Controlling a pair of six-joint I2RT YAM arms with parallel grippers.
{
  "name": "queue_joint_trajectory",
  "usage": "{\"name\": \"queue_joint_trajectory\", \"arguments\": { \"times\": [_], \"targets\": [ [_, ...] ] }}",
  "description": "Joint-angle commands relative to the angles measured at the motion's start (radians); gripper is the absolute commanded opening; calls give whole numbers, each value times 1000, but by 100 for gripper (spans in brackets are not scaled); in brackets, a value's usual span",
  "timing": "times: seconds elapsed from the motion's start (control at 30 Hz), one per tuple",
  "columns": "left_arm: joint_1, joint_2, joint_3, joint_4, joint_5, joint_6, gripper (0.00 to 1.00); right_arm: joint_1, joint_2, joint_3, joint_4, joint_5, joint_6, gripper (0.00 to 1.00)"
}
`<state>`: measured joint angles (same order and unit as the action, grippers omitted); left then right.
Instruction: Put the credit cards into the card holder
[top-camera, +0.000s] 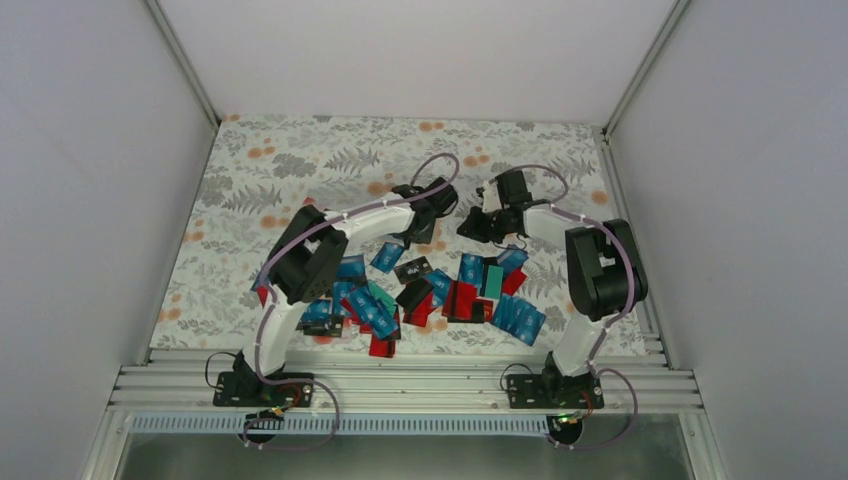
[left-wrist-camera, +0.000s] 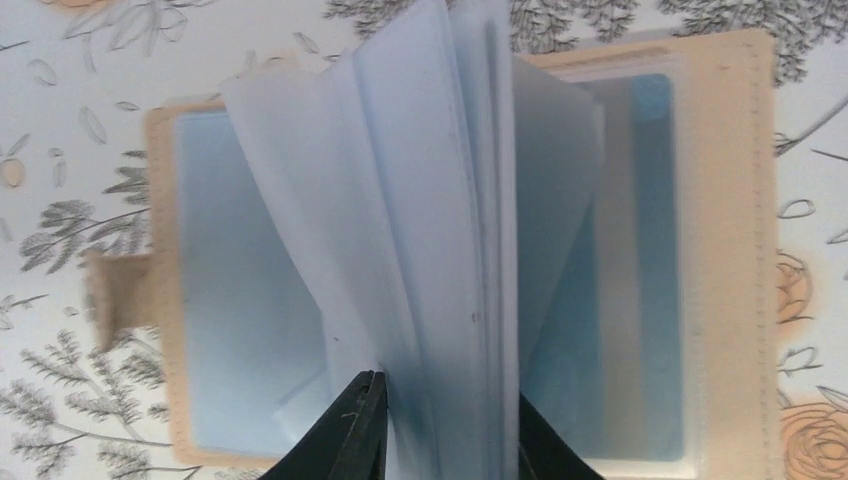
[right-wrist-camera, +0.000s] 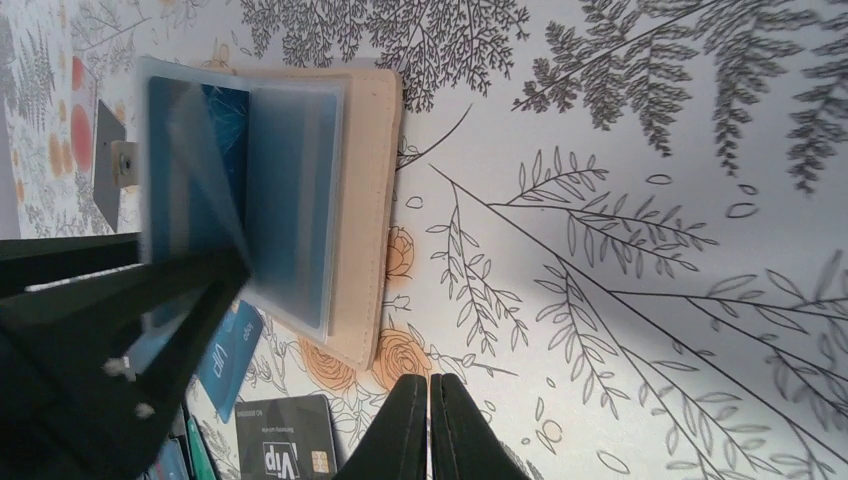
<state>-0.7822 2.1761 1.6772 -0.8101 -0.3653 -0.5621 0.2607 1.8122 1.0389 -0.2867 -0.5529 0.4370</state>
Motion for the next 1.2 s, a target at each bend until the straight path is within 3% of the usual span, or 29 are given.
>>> {"name": "queue_joint_trajectory", "arguments": {
  "times": [0.0, 0.3, 0.57, 0.97, 1.17],
  "targets": [
    [-28, 57, 84, -58, -11, -8, 29, -23, -64, -24, -9, 12, -1, 4],
    [-67, 114, 210, -78, 46, -5, 55, -44, -140, -52, -23, 19, 1, 4],
    [-67, -36, 84, 125, 286, 48, 66, -57, -225, -72, -9, 35, 30, 5],
    [15, -320, -215, 256, 249, 49, 71, -56, -264, -87, 47, -16, 55, 5],
    [77, -305, -304, 345, 285, 70, 62, -41, -238, -83, 55, -45, 52, 5]
  ]
}}
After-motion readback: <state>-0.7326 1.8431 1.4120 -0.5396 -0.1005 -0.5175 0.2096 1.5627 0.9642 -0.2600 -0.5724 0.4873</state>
